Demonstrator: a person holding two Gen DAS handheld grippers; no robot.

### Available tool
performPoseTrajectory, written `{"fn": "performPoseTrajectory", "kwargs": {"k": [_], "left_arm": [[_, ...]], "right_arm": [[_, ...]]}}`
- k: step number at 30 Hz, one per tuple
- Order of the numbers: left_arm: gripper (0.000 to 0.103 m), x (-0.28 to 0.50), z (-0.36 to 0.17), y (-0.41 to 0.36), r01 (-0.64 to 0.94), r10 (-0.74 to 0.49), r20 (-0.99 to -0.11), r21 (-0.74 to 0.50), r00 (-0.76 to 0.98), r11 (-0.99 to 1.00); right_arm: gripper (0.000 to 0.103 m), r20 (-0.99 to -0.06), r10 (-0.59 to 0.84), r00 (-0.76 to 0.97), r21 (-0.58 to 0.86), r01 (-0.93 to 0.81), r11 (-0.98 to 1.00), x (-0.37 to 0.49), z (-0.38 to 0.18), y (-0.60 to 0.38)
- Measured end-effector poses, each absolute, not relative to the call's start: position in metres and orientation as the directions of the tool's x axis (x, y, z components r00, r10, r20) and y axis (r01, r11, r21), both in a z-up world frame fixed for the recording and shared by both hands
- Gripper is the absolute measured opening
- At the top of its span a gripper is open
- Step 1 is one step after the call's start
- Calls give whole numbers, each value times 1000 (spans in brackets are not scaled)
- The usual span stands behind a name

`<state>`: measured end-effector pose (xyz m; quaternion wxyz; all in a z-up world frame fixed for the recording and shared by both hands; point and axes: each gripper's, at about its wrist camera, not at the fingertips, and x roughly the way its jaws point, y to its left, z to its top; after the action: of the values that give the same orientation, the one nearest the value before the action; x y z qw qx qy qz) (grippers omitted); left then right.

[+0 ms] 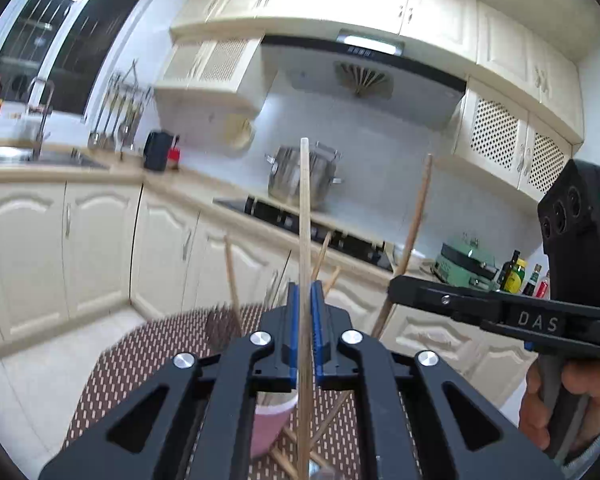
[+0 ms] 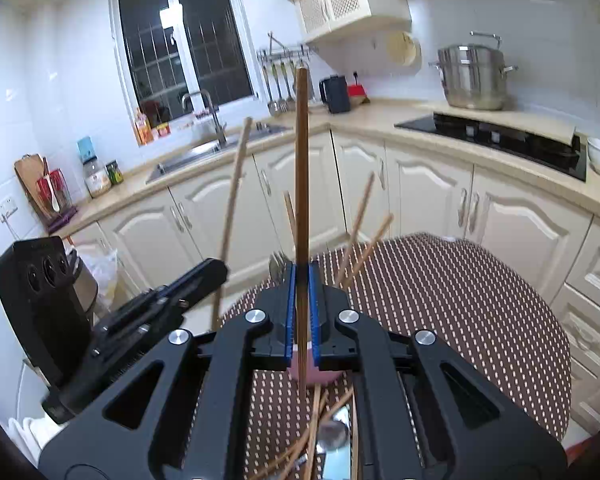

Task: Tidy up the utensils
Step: 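Lift both held chopsticks and carry them above the pink cup, then open the left tool to drop its chopstick into the cup while the right tool releases its chopstick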

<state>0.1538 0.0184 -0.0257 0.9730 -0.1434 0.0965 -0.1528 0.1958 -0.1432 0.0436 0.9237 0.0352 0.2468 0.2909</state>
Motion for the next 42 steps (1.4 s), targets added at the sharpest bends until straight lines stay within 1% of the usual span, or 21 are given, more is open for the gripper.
{"fn": "performPoseTrajectory", "kwargs": {"k": [4,9,12,16,23,29,34,37,38,39,40,42], "left_arm": [[6,164,-16,10,281,-311,-69,-280,948,918],[6,175,-11,7,272,-268,52,-253,962,928],[6,185,-12,7,256,-239,99,-250,966,934],[6,193,-22,5,232,-209,117,-240,971,943],[6,208,-45,-1,219,-206,82,-210,975,953],[6,210,-65,-1,210,-212,11,-208,977,955],[7,205,-75,6,238,-260,-66,-235,963,942],[8,201,-76,8,239,-263,-80,-227,962,944],[11,200,-75,8,243,-269,-87,-230,959,942],[23,200,-74,10,247,-276,-99,-236,956,940],[33,198,-74,11,250,-281,-104,-243,954,937],[35,195,-73,13,261,-296,-107,-258,949,930]], "right_arm": [[7,-388,565,728,220,-522,824,203,55,-139],[7,-358,571,738,229,-524,820,208,61,-137],[7,-349,572,742,231,-523,820,211,60,-136],[7,-365,569,737,237,-518,822,218,52,-135],[7,-402,567,719,250,-510,823,227,35,-133],[7,-427,567,705,254,-508,823,228,24,-129],[7,-440,566,698,257,-505,824,228,17,-126],[7,-445,564,696,262,-501,825,226,14,-125],[7,-447,563,695,263,-499,826,226,13,-126],[7,-449,561,695,264,-497,827,226,13,-126],[7,-450,561,695,264,-496,827,226,13,-126],[7,-454,557,695,262,-494,829,224,11,-124]]}}
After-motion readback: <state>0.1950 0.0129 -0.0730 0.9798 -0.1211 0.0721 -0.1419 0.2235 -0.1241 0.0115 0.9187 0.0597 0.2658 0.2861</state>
